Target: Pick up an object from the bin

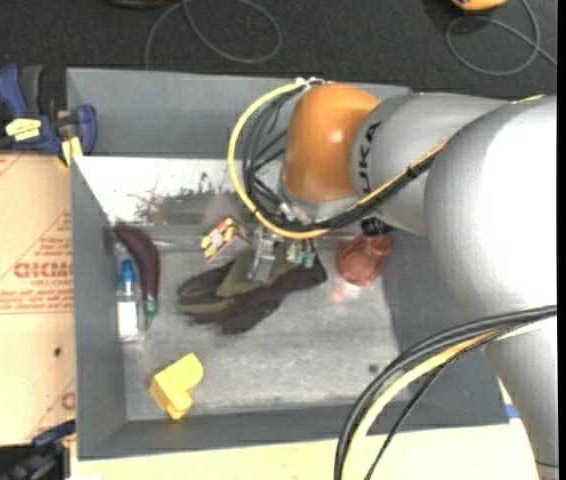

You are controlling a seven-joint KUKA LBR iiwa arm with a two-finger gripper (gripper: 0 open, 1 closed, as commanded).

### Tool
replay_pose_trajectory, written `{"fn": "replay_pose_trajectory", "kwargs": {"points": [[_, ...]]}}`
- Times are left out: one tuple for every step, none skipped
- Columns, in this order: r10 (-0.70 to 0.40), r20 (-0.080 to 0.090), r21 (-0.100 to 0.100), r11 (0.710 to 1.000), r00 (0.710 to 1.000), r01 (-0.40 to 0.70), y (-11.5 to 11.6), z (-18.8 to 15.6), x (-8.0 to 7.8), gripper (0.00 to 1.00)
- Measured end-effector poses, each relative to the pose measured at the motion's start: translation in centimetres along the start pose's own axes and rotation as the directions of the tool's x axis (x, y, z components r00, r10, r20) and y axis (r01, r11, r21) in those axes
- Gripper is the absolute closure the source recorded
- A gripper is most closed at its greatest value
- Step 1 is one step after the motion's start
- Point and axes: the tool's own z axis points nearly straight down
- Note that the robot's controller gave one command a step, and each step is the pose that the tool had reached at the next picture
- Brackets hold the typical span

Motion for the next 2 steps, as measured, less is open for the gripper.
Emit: {"fn": "replay_pose_trajectory", "kwargs": {"points": [[-0.001,0.0,0.0,1.0,1.0,0.001,0.0,0.0,0.0,1.0],[-0.121,-0.002,0.002,0.993,0.993,0.121,0.6,-1.1,0.6,1.0]]}}
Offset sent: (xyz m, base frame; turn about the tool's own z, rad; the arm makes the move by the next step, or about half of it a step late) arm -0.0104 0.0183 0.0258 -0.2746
